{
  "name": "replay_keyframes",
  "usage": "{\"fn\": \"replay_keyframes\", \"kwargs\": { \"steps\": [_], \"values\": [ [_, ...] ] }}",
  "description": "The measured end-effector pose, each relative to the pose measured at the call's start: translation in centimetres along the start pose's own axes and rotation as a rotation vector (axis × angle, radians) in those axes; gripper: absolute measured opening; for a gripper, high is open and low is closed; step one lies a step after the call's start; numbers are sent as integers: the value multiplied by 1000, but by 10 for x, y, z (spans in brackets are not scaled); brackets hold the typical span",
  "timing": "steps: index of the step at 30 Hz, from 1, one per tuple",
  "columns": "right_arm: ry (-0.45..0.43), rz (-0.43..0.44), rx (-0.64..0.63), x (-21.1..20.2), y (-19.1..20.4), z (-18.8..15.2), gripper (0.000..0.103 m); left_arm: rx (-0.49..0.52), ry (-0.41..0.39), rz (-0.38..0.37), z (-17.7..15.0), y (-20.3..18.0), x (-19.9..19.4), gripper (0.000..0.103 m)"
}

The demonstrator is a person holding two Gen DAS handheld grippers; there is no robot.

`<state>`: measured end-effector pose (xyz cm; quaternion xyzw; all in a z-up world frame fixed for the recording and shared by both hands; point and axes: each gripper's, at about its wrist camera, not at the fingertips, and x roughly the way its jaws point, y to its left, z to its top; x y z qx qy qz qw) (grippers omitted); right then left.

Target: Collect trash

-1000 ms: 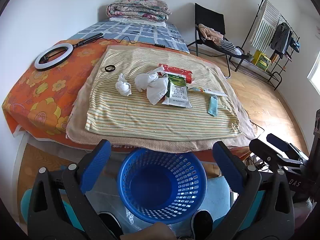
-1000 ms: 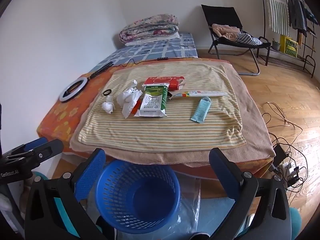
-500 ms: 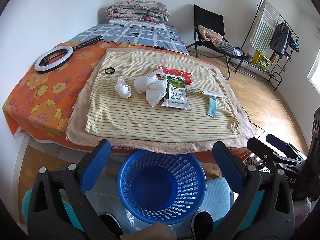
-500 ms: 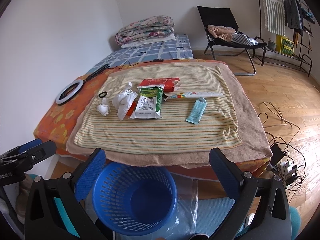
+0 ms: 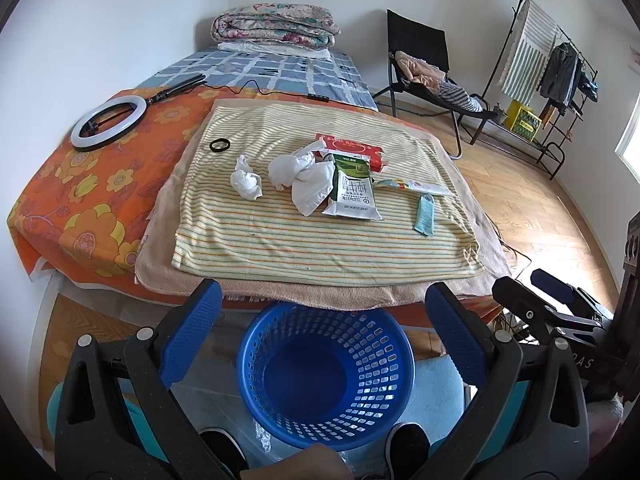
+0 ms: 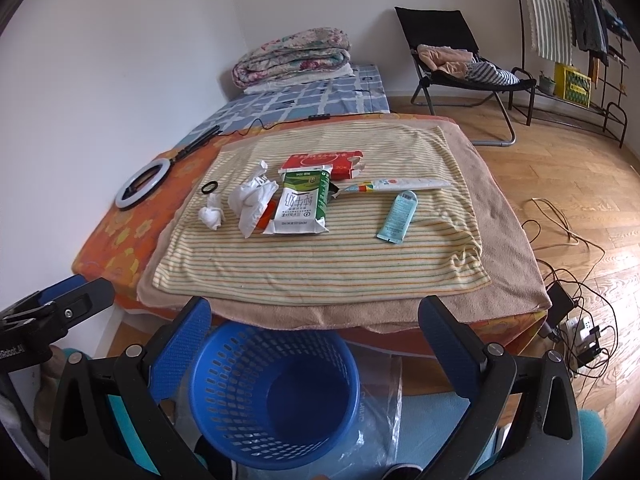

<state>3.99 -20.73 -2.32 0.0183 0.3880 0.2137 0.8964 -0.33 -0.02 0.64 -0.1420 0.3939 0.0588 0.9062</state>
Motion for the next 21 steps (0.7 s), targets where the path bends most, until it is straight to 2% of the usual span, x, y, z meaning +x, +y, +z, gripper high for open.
{"fn": "replay_keyframes", "kwargs": {
  "steps": [21],
  "values": [
    [26,10,22,5,-1,1,102,4,-5,5,-1,-1,0,103]
  ]
}}
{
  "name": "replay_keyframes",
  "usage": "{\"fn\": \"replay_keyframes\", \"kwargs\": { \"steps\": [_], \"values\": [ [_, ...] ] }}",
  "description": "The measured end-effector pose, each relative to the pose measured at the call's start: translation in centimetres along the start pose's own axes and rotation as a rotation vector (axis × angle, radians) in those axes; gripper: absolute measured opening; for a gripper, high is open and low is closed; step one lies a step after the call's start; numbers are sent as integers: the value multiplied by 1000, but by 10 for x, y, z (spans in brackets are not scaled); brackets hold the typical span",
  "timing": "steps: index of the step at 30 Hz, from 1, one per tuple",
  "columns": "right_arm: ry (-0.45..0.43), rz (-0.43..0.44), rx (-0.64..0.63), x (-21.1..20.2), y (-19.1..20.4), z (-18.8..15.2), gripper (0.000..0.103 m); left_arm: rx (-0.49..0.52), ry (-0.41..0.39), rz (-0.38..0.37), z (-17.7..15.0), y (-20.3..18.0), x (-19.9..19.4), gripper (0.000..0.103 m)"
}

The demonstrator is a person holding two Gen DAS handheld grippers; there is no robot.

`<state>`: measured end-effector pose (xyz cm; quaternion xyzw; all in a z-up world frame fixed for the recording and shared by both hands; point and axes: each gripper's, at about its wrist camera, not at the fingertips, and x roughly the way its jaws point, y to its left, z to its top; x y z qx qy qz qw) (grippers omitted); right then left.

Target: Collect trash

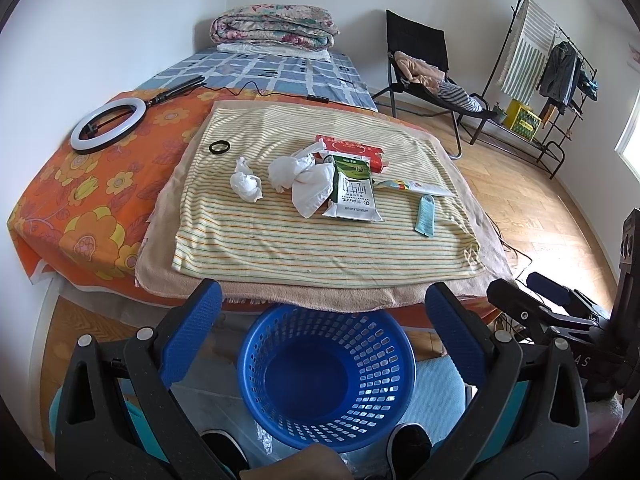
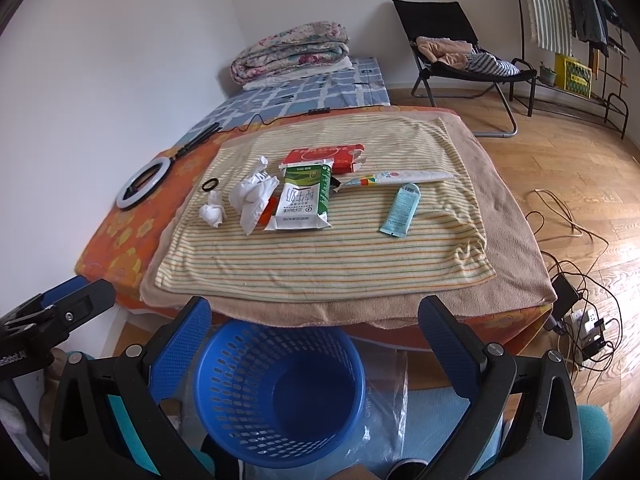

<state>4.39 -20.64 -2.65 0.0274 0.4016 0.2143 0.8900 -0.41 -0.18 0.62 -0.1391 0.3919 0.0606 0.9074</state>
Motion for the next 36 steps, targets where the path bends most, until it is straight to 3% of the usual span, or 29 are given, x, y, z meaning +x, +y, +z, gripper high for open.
{"fn": "replay_keyframes", "kwargs": {
  "steps": [22,30,36],
  "values": [
    [65,-42,7,17,0,-1,102,-11,14,5,0,0,-6,103],
    [193,-23,31,45,-2,-4,102,-38,26,22,8,26,22,103],
    [182,9,33,53,-1,-5,102,-67,35,38,15,48,40,103]
  ]
}}
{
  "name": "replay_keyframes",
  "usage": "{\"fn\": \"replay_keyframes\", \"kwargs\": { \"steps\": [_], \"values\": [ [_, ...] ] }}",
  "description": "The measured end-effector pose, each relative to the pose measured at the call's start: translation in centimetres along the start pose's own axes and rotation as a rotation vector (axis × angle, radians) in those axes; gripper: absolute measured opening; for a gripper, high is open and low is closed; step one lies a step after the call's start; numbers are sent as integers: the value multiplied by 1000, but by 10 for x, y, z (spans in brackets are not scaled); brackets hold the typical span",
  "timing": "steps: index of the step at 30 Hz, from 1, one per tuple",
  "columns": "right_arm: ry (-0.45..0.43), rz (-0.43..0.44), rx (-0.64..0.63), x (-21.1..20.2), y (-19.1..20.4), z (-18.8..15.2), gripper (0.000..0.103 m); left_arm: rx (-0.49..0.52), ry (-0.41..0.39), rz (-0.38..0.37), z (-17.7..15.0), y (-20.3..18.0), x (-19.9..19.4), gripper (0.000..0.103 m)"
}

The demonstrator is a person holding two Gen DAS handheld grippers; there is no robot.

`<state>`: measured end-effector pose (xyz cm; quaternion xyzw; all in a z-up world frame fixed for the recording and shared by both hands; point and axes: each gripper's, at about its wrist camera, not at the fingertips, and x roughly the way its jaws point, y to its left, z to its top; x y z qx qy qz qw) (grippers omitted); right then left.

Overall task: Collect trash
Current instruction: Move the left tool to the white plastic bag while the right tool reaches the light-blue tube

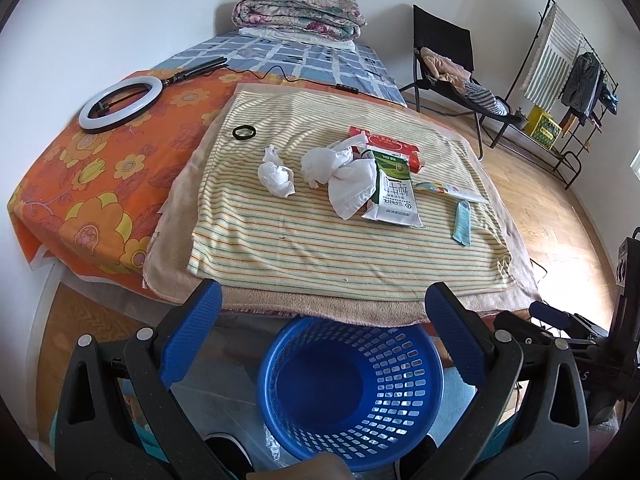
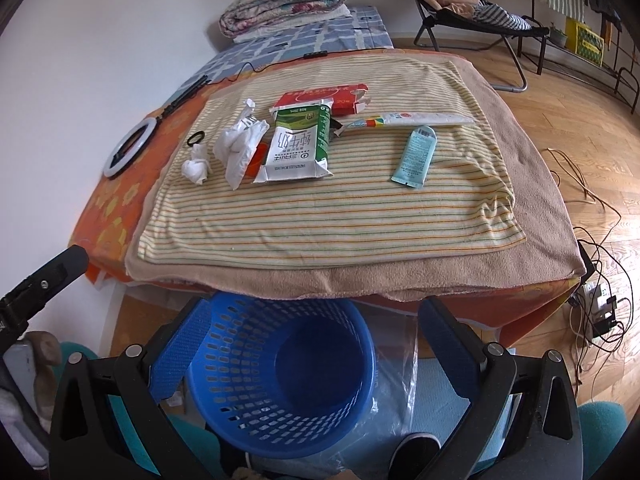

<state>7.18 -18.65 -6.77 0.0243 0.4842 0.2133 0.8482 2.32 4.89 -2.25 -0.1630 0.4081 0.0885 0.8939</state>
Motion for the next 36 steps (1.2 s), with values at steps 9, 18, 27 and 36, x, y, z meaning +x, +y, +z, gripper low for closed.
{"fn": "replay_keyframes", "kwargs": {
  "steps": [9,18,27,36],
  "values": [
    [11,76,54,17,-16,16,102,7,13,18,11,11,24,98],
    [-52,16,63,18,-41,39,102,42,42,0,23,4,46,85],
    [-100,-68,65,29,-67,76,102,93,53,-28,62,-9,82,76],
    [-42,-126,82,75,-86,104,97,70,113,-57,103,-17,144,73]
  ]
}}
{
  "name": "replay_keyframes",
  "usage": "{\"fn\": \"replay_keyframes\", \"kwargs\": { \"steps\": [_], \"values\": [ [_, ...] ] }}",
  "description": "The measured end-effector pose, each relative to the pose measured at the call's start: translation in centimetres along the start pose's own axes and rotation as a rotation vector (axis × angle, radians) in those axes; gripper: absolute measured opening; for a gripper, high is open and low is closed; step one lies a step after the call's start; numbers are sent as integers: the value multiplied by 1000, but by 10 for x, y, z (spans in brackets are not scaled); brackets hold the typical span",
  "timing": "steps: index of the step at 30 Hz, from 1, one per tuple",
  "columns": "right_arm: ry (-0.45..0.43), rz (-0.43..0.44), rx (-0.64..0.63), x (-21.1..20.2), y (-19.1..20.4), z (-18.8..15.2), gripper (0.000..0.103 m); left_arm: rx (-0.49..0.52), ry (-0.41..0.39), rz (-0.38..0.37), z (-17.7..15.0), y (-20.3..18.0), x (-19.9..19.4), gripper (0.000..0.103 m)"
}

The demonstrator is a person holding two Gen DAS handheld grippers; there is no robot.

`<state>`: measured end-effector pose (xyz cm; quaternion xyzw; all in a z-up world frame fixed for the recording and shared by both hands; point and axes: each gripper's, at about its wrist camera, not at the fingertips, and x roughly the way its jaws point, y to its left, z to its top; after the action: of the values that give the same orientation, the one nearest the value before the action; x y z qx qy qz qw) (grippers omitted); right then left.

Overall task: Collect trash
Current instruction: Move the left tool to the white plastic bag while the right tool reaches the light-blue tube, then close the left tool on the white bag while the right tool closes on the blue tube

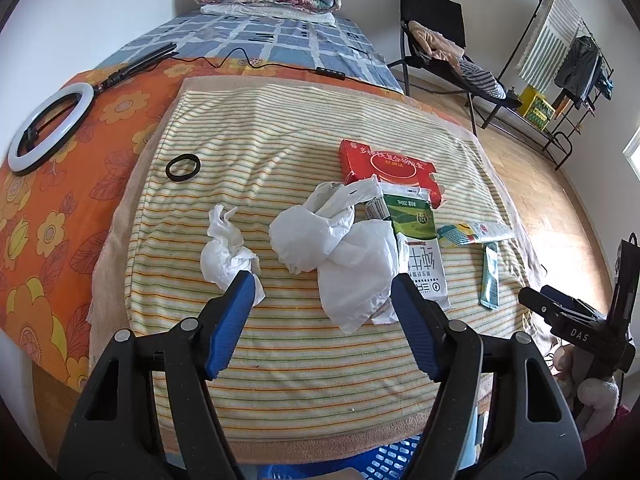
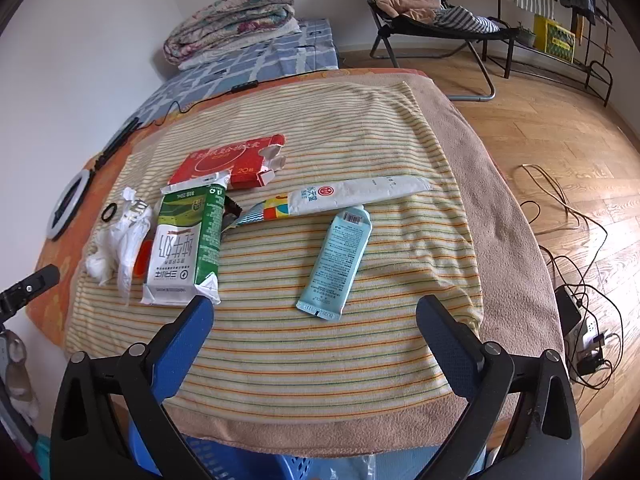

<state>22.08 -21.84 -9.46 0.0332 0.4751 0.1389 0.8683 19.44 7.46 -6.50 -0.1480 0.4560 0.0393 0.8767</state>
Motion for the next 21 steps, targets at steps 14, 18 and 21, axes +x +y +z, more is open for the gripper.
{"fn": "replay_keyframes", "kwargs": {
  "steps": [14,18,21],
  "values": [
    [123,1,133,70,-28,22,72,-33,87,23,21,11,70,63],
    [142,-44,110,83,-23,25,64,-27,97,21,24,8,78,57],
    [143,-74,87,87,-21,27,62,-20,103,21,26,6,83,50]
  ]
}}
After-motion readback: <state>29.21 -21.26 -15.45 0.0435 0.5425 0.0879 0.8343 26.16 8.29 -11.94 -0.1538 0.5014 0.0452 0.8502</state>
